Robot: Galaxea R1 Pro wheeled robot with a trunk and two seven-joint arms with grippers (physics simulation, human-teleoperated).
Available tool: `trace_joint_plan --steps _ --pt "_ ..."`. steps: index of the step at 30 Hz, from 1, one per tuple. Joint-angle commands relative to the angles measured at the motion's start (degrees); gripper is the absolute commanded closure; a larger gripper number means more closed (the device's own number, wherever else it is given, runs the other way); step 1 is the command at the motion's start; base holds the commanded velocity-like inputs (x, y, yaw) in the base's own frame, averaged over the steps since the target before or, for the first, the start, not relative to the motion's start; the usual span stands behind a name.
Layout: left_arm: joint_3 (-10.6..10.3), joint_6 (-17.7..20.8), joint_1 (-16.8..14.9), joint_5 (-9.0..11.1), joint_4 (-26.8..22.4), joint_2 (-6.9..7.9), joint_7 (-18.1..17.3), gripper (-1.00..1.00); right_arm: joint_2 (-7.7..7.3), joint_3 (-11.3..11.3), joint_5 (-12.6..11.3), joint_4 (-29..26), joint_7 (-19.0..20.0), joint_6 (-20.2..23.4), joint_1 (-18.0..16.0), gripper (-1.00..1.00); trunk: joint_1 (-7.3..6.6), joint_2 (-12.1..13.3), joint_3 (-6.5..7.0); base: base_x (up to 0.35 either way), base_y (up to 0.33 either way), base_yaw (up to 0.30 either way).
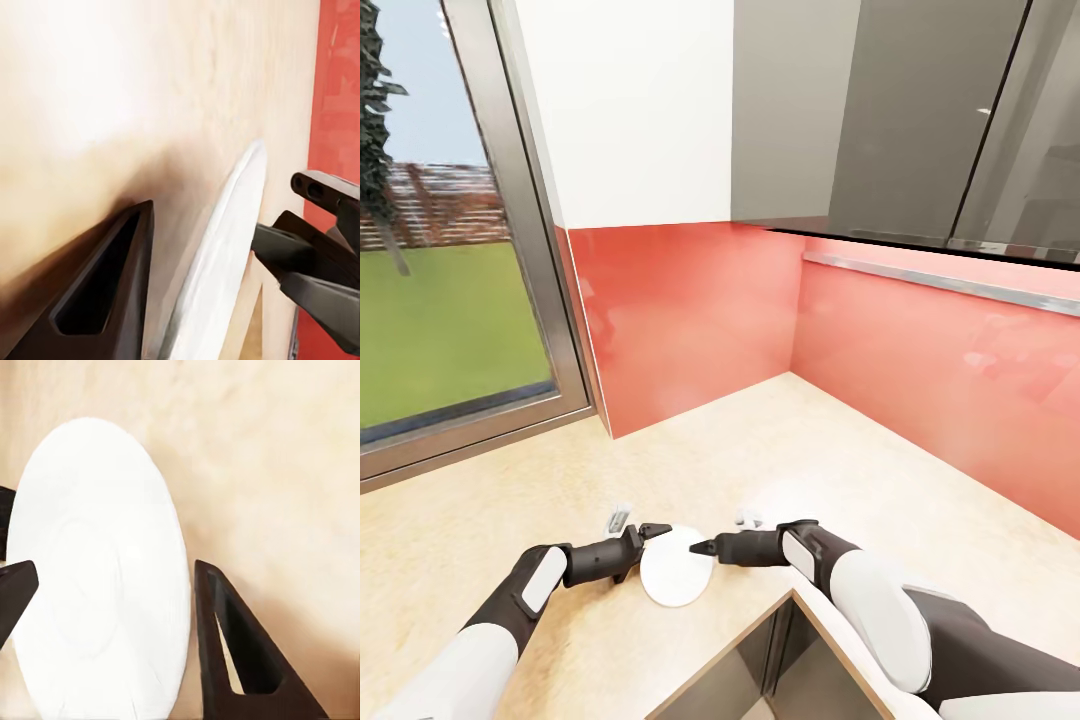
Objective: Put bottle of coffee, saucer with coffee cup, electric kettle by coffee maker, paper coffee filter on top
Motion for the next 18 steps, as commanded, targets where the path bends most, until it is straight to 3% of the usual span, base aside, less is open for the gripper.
trace_joint_plan --steps 1,18 --pt "0.07 -0.2 -0.02 -1.3 3.49 -0.04 -0.14 -1.0 0.01 -0.39 0.58 -0.11 0.37 0.38 -0.03 -1.0 0.05 -0.09 -0.14 0.0 0.0 0.0" --pt "0.1 -0.2 -0.03 -1.29 3.49 -0.05 -0.14 -1.0 0.01 -0.39 0.58 -0.11 0.85 0.38 0.43 -1.0 0.05 -0.09 -0.14 0.0 0.0 0.0"
